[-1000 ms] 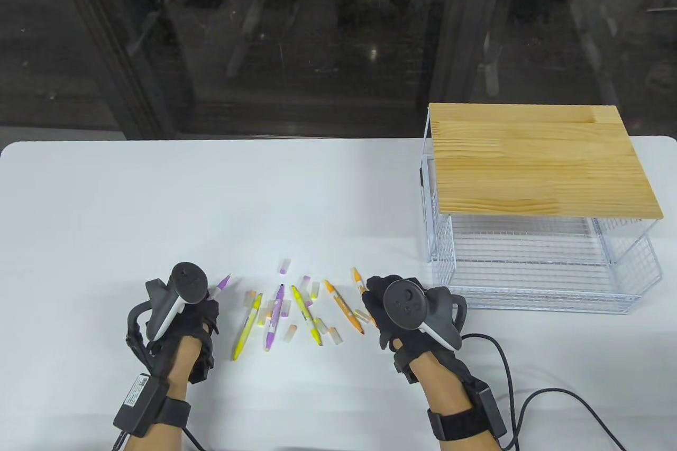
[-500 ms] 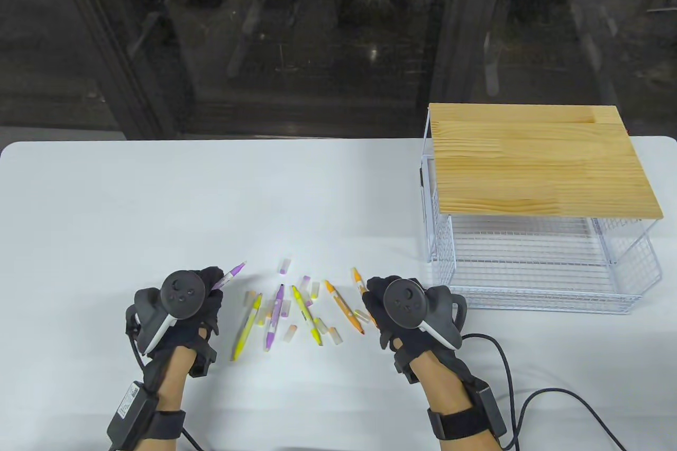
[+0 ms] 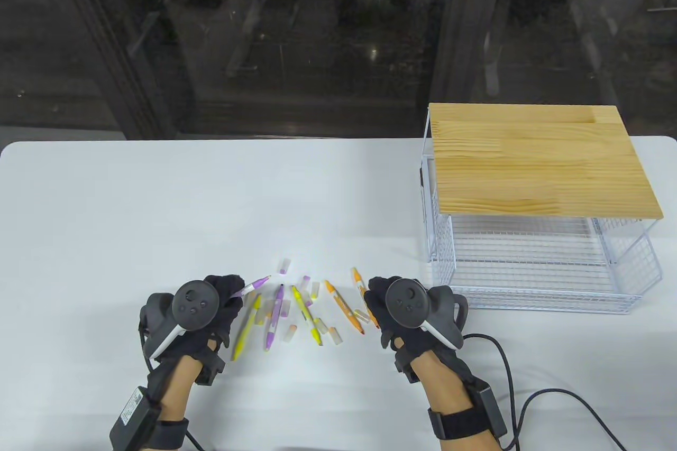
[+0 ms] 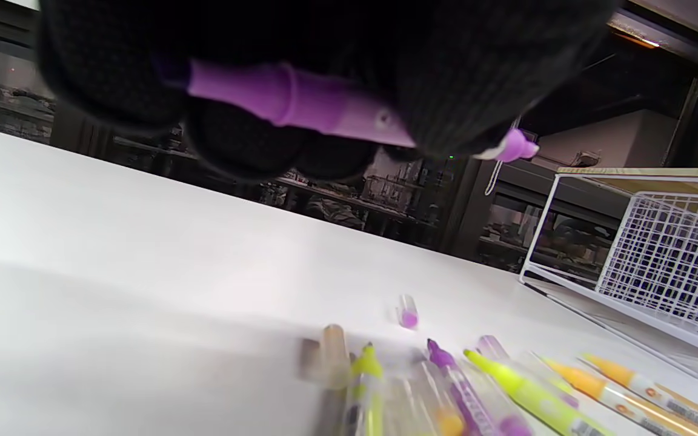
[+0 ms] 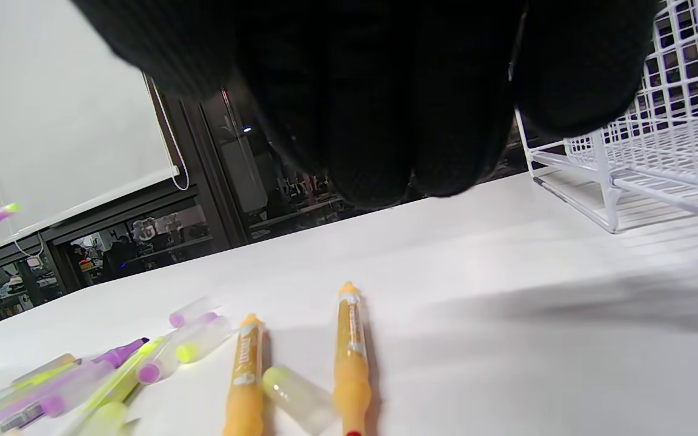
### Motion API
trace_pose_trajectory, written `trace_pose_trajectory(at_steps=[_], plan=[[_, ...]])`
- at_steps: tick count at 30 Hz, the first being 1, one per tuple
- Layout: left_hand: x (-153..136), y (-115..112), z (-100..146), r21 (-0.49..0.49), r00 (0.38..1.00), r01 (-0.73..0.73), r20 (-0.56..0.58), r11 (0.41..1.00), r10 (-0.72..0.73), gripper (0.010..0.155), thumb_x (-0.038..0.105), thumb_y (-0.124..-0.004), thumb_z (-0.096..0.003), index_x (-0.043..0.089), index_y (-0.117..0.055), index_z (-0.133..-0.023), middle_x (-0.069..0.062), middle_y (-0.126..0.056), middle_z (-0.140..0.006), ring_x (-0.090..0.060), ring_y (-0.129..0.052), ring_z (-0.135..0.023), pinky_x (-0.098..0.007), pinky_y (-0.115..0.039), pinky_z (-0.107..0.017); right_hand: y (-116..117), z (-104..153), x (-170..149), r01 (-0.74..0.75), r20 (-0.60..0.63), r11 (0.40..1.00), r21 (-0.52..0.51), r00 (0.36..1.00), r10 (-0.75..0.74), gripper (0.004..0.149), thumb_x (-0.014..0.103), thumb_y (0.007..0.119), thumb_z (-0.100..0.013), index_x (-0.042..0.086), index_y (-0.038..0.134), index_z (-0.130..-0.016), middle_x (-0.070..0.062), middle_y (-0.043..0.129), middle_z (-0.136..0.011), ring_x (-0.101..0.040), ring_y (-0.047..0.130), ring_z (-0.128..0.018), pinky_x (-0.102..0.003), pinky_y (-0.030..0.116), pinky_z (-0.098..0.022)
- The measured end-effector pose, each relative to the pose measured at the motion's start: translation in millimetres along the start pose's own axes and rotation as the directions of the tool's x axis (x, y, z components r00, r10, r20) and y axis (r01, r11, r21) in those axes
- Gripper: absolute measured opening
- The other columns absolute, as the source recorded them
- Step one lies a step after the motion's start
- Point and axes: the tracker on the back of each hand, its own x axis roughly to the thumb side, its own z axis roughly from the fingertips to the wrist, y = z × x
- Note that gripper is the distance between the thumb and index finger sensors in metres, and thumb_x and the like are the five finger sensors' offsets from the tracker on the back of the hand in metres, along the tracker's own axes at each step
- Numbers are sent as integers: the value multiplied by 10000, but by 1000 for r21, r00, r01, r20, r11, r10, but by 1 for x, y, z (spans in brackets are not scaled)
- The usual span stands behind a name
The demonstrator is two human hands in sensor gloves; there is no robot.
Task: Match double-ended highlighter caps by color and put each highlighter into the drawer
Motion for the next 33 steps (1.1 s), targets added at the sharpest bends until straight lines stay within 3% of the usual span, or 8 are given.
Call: trace_pose_trajectory(at_steps=[7, 14, 23, 28, 33], plan=[[-1, 3, 3, -15, 1000, -24, 9, 1000, 24, 498, 384, -869, -398, 253, -858, -878, 11, -950, -828, -301, -965, -625, -551, -831, -454, -4, -5, 15, 11, 20, 1000, 9, 1000, -11, 494, 462, 761, -476, 188, 896, -864, -105, 983, -739, -376, 941, -596, -530, 790, -454], [-7, 2, 2, -49, 999, -41, -14, 998, 41, 495, 374, -875, -395, 257, -860, -876, 12, -947, -838, -308, -958, -644, -557, -825, -464, 4, -31, 60, -115, 95, 993, 36, 989, 111, 449, 412, 816, -461, 218, 895, -857, -57, 977, -695, -313, 928, -509, -455, 812, -384], [-10, 3, 2, -59, 998, -55, -17, 997, 54, 495, 376, -874, -396, 258, -859, -877, 12, -947, -837, -306, -961, -641, -555, -827, -463, 46, -84, 106, -347, 196, 926, 150, 928, 316, 413, 336, 898, -425, 331, 895, -837, 6, 903, -760, -264, 881, -566, -445, 781, -458], [-12, 1, 1, -109, 998, -52, -26, 993, 49, 494, 364, -883, -393, 255, -861, -874, 12, -946, -843, -314, -956, -651, -561, -823, -470, 74, -105, 120, -402, 284, 887, 228, 899, 335, 411, 310, 928, -405, 370, 906, -811, 16, 866, -802, -249, 865, -578, -443, 765, -477], [-17, 1, 0, -125, 998, -56, -44, 991, 51, 493, 361, -885, -392, 258, -861, -873, 15, -945, -846, -314, -956, -656, -561, -821, -473, 93, -117, 126, -504, 360, 838, 210, 837, 413, 401, 309, 957, -376, 402, 926, -765, 48, 866, -784, -226, 868, -575, -430, 770, -481]])
